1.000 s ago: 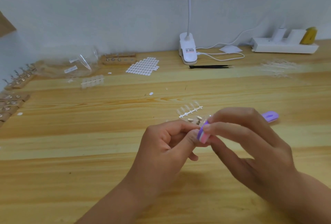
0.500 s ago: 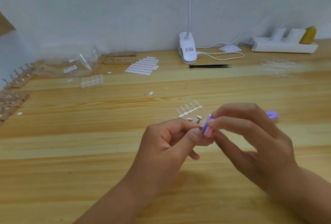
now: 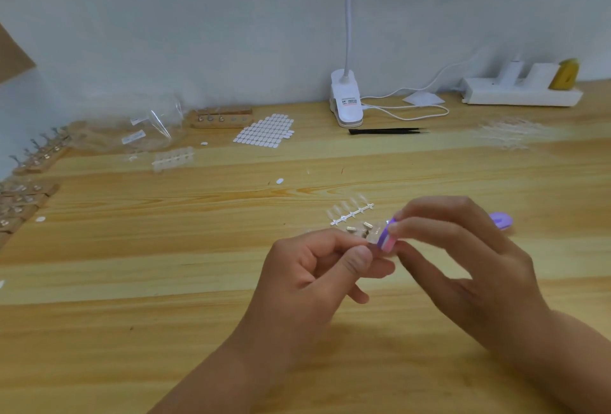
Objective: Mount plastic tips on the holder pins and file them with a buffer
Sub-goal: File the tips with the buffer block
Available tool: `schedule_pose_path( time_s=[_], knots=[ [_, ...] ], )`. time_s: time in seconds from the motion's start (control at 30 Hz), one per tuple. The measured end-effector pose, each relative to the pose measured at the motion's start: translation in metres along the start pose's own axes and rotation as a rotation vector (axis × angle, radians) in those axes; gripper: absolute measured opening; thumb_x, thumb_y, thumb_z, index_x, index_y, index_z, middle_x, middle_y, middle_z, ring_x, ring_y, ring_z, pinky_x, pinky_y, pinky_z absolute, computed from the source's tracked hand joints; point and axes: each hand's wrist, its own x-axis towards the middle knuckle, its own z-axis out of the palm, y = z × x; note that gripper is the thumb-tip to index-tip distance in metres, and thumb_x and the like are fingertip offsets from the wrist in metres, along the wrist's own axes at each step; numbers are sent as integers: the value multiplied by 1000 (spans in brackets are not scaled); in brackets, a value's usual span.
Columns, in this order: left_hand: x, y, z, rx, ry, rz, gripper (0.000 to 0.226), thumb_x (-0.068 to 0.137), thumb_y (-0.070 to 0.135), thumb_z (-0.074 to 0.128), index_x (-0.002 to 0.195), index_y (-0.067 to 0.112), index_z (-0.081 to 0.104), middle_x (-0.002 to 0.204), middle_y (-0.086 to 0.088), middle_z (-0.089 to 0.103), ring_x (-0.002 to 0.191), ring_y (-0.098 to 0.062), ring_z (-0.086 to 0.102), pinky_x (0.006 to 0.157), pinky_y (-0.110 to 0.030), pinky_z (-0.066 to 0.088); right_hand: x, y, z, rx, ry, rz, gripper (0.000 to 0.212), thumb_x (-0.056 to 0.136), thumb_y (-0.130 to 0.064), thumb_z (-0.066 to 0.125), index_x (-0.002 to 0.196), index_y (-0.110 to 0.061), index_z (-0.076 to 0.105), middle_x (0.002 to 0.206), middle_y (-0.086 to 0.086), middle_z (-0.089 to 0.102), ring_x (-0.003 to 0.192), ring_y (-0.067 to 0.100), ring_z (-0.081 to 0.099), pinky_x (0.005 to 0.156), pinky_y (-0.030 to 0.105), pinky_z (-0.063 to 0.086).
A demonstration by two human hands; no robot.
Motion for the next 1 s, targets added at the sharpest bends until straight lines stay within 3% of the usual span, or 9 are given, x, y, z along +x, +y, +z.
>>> schedule_pose_path(
  time_s=[0.13,0.27,0.4,0.5,0.6,0.67,0.8,1.0],
  knots=[
    [1,0,-1,27,13,24,15,88,16,65,88,6,76,83,-10,75,69,-18,71,59,-27,55,-1,-7,3,14,-17,-79,27,92,1,68,113,-15,65,106,3,63,100,18,63,89,26,48],
    [1,0,0,24,0,10,15,89,17,64,89,7,75,85,-9,77,83,-22,75,60,-28,57,1,0,-2,-4,-24,-22,19,93,-4,67,109,-14,66,104,7,65,98,17,64,84,29,50],
    [1,2,0,32,0,41,15,88,15,65,87,6,76,80,-12,74,70,-17,72,60,-24,55,-2,-7,4,27,-14,-68,25,92,-1,69,113,-15,67,107,3,64,100,17,64,87,27,49],
    [1,2,-1,-7,-14,21,16,88,13,61,86,5,75,82,-9,76,83,-22,75,60,-28,57,0,9,-2,-66,-12,15,18,90,-2,71,104,-14,73,103,5,65,97,15,64,87,26,50],
    [1,4,-2,-57,-42,3,19,91,12,56,86,1,71,83,-13,75,86,-25,74,60,-31,58,6,17,-10,-103,34,87,27,86,-2,74,107,-18,68,105,0,65,101,9,63,91,16,46],
    [2,4,-3,-52,-52,-28,23,92,13,50,84,2,68,78,-13,73,80,-24,73,59,-32,57,4,9,-10,-66,47,42,26,89,-6,73,110,-21,66,108,-6,63,107,4,61,94,13,44],
    [1,5,0,-20,-147,-49,28,95,16,42,79,18,65,62,-2,60,62,-18,62,53,-28,50,0,-6,-4,-3,-7,-78,22,95,-5,67,114,-16,64,109,-1,62,103,13,64,90,23,48],
    [0,4,0,6,-188,-42,24,96,29,45,77,25,60,59,7,51,55,-13,53,51,-26,47,1,-3,-4,5,-36,-19,21,92,-3,68,107,-18,71,105,5,66,100,16,65,87,26,49]
  ],
)
